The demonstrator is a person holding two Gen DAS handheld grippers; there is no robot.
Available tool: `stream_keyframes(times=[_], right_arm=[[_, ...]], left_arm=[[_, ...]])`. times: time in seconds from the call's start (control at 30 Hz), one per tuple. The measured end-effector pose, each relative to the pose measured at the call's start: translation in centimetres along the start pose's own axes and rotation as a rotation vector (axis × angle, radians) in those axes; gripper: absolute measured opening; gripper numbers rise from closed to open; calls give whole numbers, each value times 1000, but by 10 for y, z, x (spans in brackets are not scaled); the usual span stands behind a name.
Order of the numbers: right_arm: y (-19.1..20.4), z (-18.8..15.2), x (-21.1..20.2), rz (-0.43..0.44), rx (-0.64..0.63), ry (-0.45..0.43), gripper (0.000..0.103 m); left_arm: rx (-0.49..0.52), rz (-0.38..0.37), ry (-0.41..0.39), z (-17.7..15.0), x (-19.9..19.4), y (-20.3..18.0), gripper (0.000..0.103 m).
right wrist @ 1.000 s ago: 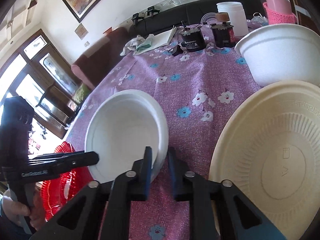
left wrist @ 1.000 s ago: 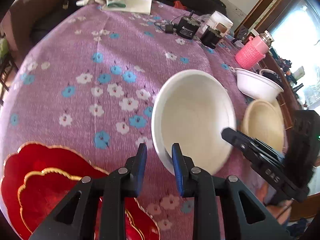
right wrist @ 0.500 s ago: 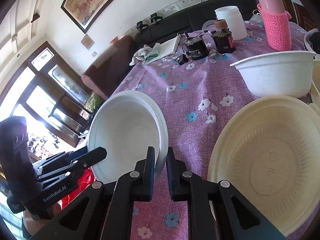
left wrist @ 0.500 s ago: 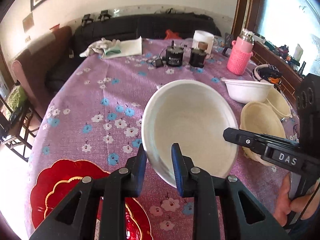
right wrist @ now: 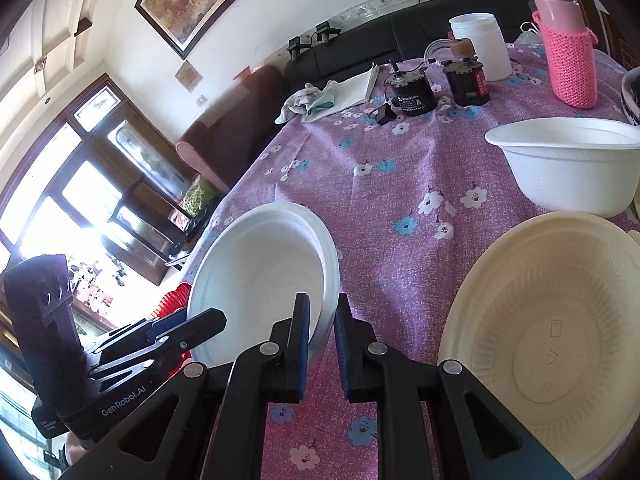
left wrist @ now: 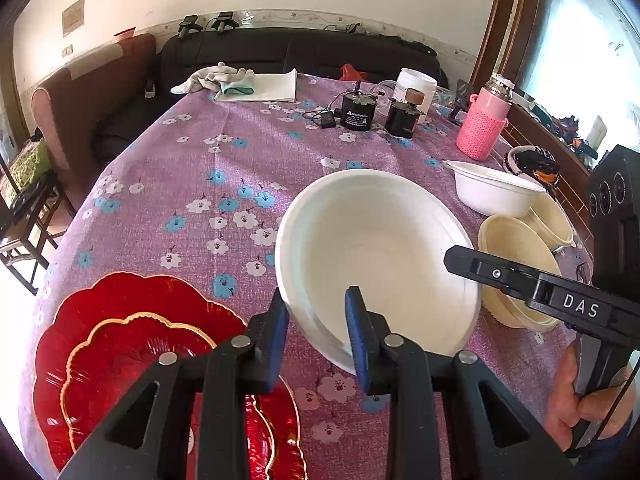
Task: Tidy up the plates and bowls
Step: 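Carry the white bowl with the left tool toward the stacked red plates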
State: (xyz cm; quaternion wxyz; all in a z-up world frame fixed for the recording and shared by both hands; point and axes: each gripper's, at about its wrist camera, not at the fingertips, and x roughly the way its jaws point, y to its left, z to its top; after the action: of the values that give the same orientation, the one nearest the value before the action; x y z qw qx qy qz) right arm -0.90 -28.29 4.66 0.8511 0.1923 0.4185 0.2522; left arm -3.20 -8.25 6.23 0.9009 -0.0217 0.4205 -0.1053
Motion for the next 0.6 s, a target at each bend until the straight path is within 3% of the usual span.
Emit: stream_keyframes(times=[0.6], right_arm=[[11, -3, -5, 8, -43, -18, 16]], left_arm=[[-28, 0, -31, -8, -9, 5, 30]])
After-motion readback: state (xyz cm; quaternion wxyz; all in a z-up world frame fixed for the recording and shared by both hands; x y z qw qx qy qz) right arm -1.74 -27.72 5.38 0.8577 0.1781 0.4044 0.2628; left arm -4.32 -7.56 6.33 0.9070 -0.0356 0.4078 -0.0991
